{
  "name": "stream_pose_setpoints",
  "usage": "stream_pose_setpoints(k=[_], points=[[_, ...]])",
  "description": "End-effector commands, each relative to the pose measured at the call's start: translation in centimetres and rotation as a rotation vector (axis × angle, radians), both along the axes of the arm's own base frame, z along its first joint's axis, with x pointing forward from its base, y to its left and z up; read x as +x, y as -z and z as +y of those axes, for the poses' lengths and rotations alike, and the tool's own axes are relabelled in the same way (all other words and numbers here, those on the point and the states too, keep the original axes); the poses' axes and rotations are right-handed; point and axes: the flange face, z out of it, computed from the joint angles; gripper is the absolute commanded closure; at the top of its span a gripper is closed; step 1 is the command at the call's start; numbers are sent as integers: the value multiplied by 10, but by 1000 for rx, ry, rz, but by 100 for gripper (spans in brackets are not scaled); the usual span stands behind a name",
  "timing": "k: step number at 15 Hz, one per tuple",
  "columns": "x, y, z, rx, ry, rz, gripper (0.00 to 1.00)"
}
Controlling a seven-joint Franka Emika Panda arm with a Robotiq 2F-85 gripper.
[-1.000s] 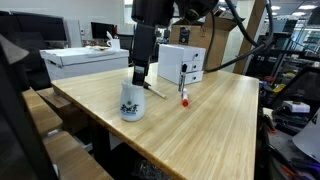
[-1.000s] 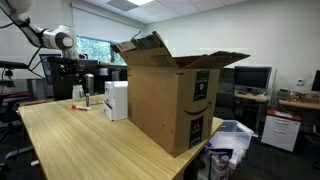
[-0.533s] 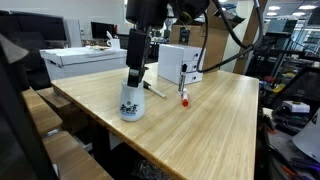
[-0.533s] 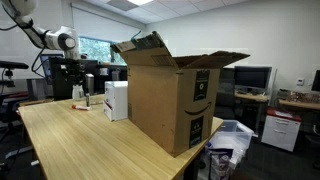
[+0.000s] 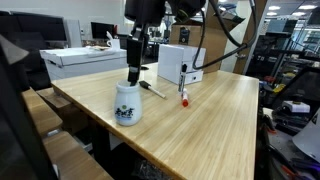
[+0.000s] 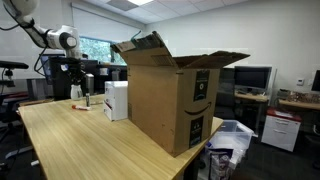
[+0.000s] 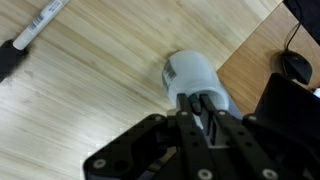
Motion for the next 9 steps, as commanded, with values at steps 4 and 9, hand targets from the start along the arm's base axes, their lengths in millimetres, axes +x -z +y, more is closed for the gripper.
stream_pose_setpoints(k=[4, 9], points=[[1, 0, 0, -36, -23, -7, 95], [1, -16, 4, -69, -45, -26, 95]])
